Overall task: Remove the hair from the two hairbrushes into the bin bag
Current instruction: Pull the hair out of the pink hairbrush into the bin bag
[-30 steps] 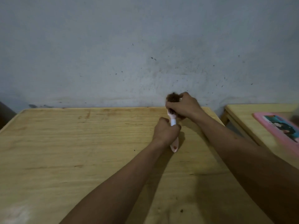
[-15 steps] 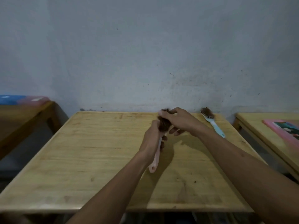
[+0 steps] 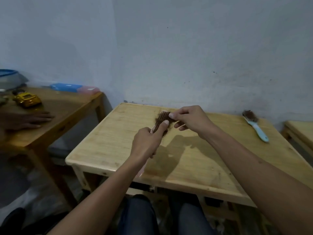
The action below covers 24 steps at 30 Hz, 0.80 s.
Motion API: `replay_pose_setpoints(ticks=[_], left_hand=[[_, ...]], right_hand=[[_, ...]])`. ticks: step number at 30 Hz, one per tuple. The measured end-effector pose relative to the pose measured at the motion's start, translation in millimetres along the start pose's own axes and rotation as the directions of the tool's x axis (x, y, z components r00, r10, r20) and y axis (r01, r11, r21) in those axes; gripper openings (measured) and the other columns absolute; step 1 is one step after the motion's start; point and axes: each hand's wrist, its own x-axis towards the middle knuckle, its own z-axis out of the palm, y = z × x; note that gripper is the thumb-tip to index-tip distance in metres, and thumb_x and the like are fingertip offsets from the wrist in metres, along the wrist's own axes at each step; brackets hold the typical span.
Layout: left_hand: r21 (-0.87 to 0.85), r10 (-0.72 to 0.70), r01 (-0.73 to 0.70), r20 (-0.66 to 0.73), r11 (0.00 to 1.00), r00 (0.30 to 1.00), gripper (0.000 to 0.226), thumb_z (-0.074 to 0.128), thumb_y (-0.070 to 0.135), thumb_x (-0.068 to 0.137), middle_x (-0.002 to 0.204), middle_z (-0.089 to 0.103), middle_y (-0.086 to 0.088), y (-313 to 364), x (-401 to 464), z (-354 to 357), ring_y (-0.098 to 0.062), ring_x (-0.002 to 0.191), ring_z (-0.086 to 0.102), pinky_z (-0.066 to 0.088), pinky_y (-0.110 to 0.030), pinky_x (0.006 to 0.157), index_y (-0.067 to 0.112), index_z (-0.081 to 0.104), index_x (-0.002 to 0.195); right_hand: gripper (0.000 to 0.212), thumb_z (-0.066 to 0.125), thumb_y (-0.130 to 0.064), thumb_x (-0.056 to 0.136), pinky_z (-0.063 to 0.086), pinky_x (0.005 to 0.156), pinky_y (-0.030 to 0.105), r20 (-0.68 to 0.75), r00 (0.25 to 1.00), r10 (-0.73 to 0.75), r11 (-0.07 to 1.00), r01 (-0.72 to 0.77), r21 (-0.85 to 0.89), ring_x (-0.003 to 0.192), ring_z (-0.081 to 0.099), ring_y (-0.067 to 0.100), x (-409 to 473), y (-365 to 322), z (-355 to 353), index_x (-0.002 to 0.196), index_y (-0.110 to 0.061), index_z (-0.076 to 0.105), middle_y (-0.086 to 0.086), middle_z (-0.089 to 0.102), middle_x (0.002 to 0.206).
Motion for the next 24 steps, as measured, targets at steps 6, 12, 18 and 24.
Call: replay_pose_setpoints(ticks=[6,12,18,24], left_hand=[[0.150,0.018,0.007,-0.170,0.989,0.985,0.073,0.056,0.080,0.078,0.046,0.062,-0.008,-24,-20,-57,-0.021,0.036,0.056,0.044,-0.030,0.044,0.009,0.058,0.061],[0.186,-0.017,0.091,-0.367,0.978,0.930,0.077,0.059,0.084,0.073,0.050,0.063,-0.006,-55,-40,-111,-0.025,0.047,0.061,0.049,-0.038,0.049,0.008,0.062,0.059],[0.210,-0.062,0.181,-0.473,0.961,0.879,0.082,0.060,0.085,0.071,0.057,0.071,-0.010,-87,-62,-151,-0.031,0.055,0.069,0.056,-0.048,0.054,0.004,0.073,0.064],[0.127,-0.158,0.273,-0.563,0.954,0.811,0.070,0.066,0.080,0.071,0.042,0.058,0.001,-123,-99,-184,-0.018,0.041,0.057,0.041,-0.028,0.047,0.014,0.057,0.049]], right_hand=[[0.013,0.081,-0.017,0.087,0.055,0.054,0.022,0.147,0.987,-0.067,0.998,0.066,0.014,0.058,0.071,0.011,-12,-20,55,0.088,-0.005,0.077,0.008,0.076,0.087],[0.010,0.079,-0.015,0.089,0.054,0.053,0.024,0.269,0.957,-0.107,0.994,0.111,0.001,0.057,0.069,0.013,-17,-34,123,0.089,-0.006,0.076,0.006,0.075,0.081],[0.012,0.072,-0.023,0.094,0.060,0.061,0.035,0.325,0.924,-0.201,0.956,0.257,-0.140,0.065,0.075,0.019,-25,-38,183,0.086,-0.015,0.073,0.006,0.077,0.078],[0.014,0.065,-0.029,0.098,0.062,0.074,0.043,0.436,0.867,-0.240,0.901,0.366,-0.233,0.073,0.073,0.018,-45,-33,228,0.087,-0.022,0.070,0.001,0.075,0.075]])
